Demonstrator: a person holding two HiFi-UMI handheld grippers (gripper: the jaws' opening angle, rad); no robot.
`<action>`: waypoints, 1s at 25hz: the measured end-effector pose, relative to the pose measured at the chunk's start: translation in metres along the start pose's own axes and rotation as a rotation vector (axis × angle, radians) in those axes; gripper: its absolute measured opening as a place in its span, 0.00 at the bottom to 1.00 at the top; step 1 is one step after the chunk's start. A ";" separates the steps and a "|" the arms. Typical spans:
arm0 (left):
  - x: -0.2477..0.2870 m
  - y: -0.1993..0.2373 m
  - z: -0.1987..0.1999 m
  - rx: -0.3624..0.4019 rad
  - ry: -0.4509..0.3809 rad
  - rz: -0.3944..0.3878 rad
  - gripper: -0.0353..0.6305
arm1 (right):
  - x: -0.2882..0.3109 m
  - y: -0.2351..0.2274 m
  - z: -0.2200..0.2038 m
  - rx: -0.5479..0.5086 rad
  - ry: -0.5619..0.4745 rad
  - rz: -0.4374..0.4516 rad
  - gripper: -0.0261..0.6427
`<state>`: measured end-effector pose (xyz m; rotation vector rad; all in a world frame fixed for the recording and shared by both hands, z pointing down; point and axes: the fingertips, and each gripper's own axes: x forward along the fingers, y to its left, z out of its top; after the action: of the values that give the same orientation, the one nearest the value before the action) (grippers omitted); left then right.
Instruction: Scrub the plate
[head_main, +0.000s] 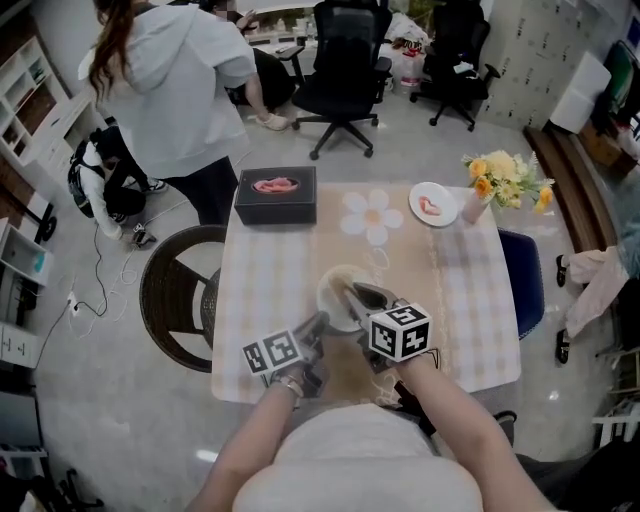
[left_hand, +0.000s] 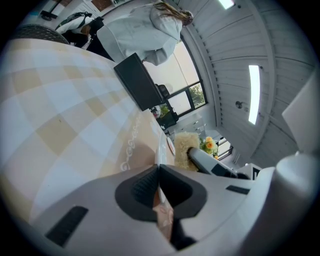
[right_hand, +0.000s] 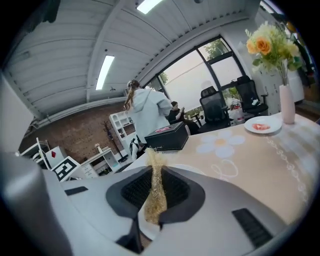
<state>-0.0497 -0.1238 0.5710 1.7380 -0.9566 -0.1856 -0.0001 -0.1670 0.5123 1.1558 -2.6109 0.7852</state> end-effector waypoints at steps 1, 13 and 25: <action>0.000 0.000 0.000 -0.001 0.001 0.000 0.08 | 0.000 0.004 -0.002 0.006 0.002 0.014 0.12; 0.000 0.000 0.000 -0.029 0.012 -0.018 0.08 | 0.015 0.027 -0.027 -0.029 0.080 0.064 0.12; 0.000 0.002 0.001 -0.043 0.009 -0.010 0.08 | 0.019 0.014 -0.038 -0.038 0.114 0.035 0.12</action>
<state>-0.0514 -0.1243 0.5728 1.7032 -0.9306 -0.2032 -0.0257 -0.1511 0.5455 1.0272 -2.5475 0.7804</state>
